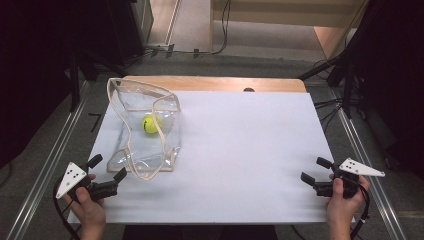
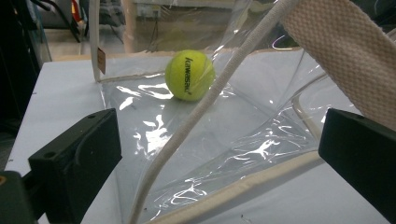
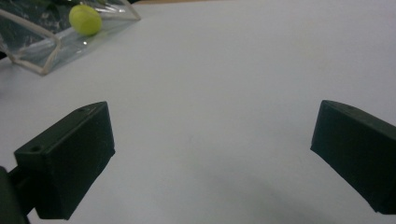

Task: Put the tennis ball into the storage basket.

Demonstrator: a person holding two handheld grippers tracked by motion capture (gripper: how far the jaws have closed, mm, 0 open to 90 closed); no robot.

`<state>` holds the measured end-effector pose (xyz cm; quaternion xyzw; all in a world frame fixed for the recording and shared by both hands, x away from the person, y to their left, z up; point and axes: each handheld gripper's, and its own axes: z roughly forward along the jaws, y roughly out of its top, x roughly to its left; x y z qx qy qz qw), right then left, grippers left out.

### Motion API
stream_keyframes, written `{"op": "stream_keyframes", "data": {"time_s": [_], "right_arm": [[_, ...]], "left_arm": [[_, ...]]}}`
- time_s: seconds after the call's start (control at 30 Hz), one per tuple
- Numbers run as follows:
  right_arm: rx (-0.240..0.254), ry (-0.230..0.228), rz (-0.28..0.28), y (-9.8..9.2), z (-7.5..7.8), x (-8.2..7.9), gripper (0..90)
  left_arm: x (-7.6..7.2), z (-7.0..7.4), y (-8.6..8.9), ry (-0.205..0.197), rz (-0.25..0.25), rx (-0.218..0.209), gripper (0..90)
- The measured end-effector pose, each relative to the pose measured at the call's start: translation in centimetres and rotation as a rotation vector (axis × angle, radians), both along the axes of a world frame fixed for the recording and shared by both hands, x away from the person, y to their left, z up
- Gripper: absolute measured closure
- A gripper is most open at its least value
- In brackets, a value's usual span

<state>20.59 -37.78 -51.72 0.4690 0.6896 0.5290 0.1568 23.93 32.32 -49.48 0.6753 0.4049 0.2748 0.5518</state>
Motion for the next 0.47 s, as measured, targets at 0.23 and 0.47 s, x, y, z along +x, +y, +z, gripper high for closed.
{"op": "stream_keyframes", "data": {"time_s": [0.23, 0.47], "right_arm": [[0.045, -0.037, -0.024, -0.5, -0.42, -0.64, 0.0], [0.046, -0.044, -0.056, -0.48, -0.65, -0.51, 0.0]], "left_arm": [[-0.06, 0.01, -0.17, -0.006, 0.003, 0.013, 0.0], [-0.04, -0.02, -0.28, -0.003, -0.004, 0.028, 0.0]]}}
